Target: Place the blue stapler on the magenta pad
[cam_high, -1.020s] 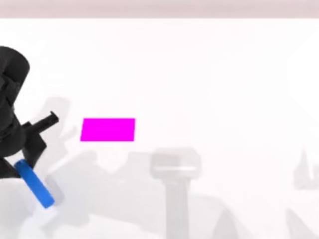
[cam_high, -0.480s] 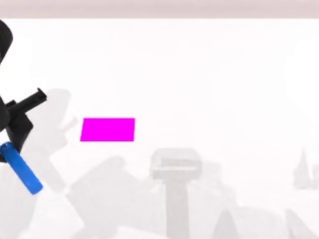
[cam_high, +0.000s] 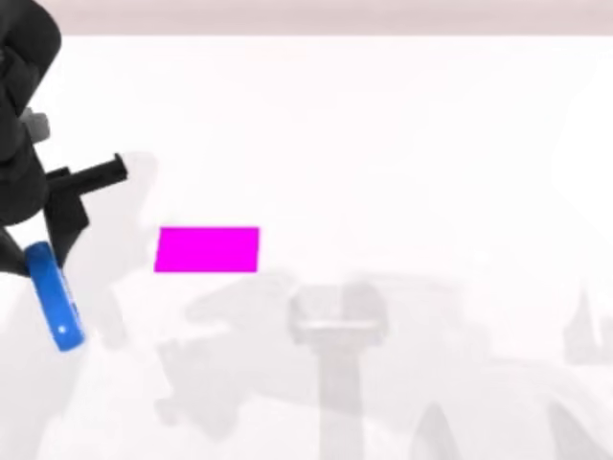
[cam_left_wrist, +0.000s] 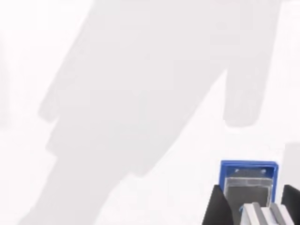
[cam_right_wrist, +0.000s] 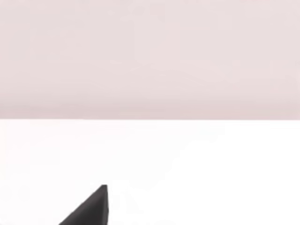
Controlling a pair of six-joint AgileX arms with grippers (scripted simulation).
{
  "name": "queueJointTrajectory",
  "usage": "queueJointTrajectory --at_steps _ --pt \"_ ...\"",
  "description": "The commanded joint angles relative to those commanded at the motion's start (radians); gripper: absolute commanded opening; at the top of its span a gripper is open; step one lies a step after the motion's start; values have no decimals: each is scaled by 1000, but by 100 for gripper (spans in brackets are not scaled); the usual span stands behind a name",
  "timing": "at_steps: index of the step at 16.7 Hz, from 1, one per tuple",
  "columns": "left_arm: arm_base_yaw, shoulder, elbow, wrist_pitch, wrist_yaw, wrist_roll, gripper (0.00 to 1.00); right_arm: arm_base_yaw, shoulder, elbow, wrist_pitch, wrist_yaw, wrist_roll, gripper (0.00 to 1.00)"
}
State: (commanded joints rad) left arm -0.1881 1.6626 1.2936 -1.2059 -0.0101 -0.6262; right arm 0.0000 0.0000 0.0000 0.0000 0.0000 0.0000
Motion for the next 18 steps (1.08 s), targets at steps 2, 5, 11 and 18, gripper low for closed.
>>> queueJointTrajectory --at_steps 2,5,11,18 --pt "-32 70 85 -24 0 146 0 0 0 0 0 0 0 100" --pt "-88 187 222 -64 1 420 0 0 0 0 0 0 0 100" --pt "-211 419 500 -134 5 1077 0 0 0 0 0 0 0 100" --pt "-315 567 736 -148 6 1609 0 0 0 0 0 0 0 100"
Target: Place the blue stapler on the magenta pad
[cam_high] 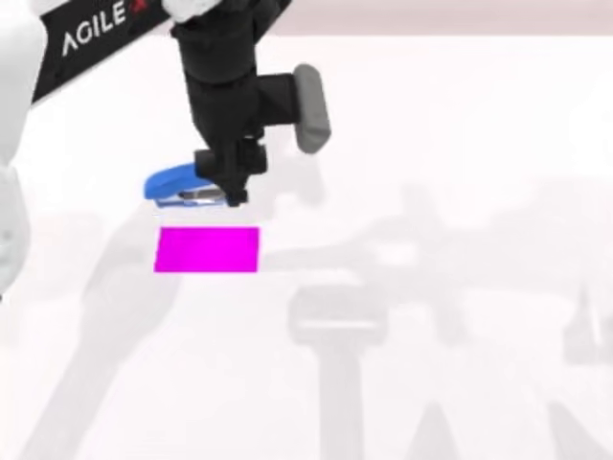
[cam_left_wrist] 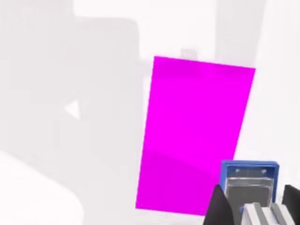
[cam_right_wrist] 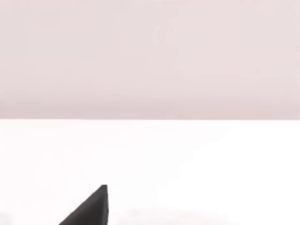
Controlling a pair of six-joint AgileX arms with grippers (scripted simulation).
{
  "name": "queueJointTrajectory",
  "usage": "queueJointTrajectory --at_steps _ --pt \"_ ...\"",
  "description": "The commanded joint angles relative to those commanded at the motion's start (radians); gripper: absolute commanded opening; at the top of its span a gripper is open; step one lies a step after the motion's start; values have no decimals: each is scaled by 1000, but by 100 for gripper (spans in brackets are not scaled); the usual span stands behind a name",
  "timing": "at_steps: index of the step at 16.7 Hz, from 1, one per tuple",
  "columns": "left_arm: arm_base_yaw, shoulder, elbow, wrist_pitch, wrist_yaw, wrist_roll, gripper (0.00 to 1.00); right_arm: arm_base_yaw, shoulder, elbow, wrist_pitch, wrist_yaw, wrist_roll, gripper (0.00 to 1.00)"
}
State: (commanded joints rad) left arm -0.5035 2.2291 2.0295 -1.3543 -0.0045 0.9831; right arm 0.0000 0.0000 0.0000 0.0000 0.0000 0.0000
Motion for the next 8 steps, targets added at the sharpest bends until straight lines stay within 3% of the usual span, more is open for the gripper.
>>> queueJointTrajectory --at_steps 3,8 --pt "-17 16 37 4 -1 72 0 0 0 0 0 0 0 100" --pt "-12 12 36 5 -2 75 0 0 0 0 0 0 0 100"
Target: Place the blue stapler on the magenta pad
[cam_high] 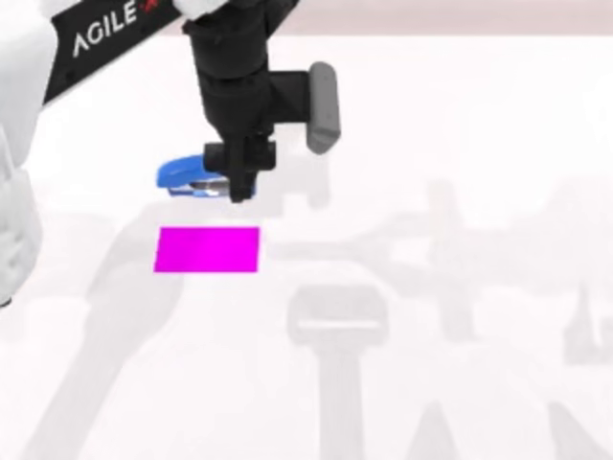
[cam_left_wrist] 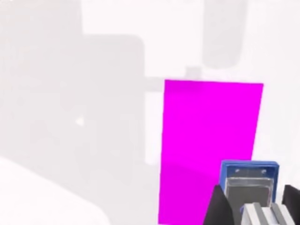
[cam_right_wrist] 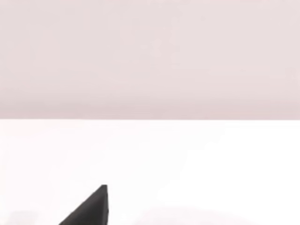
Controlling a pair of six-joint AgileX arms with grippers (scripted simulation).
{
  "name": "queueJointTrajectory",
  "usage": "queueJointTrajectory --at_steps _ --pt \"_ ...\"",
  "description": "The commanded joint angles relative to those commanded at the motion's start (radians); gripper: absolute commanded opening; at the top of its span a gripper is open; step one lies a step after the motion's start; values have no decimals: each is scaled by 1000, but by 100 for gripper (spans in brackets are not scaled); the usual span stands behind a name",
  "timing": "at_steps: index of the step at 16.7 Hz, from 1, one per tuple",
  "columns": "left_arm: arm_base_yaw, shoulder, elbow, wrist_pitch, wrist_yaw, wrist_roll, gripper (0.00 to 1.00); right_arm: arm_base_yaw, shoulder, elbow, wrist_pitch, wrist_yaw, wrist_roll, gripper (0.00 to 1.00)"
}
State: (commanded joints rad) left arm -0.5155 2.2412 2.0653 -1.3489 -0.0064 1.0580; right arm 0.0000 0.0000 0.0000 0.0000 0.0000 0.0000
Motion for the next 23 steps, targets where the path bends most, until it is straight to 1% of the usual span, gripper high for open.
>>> queueJointTrajectory --at_steps 3,9,11,16,23 --pt "4 1 -39 40 0 7 0 0 0 0 0 0 0 100" --pt "35 20 -273 298 2 37 0 0 0 0 0 0 0 100" --pt "42 26 -331 357 3 46 0 0 0 0 0 0 0 100" --pt "45 28 -348 374 3 50 0 0 0 0 0 0 0 100" --pt "45 28 -348 374 3 50 53 0 0 0 0 0 0 100"
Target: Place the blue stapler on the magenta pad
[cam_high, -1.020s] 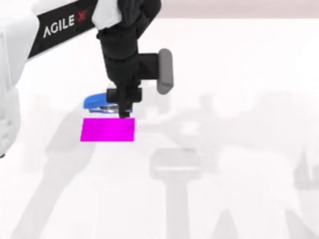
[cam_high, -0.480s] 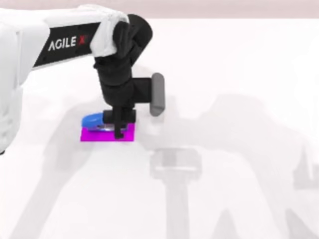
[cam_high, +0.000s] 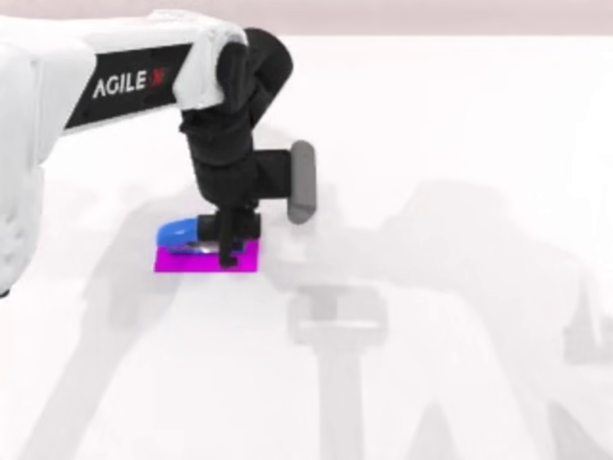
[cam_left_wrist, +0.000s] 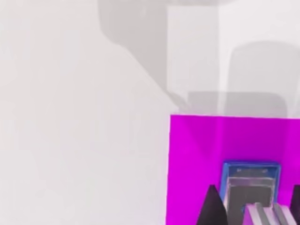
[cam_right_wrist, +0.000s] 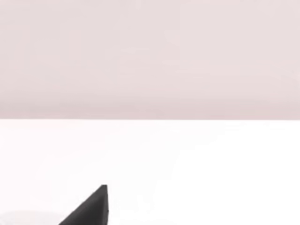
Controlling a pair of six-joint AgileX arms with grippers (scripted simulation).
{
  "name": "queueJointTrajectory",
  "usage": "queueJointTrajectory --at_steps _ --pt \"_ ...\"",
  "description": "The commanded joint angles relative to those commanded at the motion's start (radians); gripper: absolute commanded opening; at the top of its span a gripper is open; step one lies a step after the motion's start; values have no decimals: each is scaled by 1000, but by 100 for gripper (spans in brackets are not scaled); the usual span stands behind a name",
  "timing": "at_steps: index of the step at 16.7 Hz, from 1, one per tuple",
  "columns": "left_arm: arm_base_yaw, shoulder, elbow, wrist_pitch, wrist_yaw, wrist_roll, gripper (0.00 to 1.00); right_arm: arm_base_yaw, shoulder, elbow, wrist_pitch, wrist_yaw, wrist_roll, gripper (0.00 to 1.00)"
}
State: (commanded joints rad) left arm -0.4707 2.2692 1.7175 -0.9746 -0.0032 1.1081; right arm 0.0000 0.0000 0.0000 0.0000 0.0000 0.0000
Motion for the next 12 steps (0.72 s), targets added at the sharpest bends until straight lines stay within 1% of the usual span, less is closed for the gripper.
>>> queueJointTrajectory --at_steps 6,7,12 --pt "0 0 0 0 0 0 98 0 0 0 0 0 0 100" --pt "0 0 0 0 0 0 100 0 0 0 0 0 0 100" --pt "0 0 0 0 0 0 100 0 0 0 0 0 0 100"
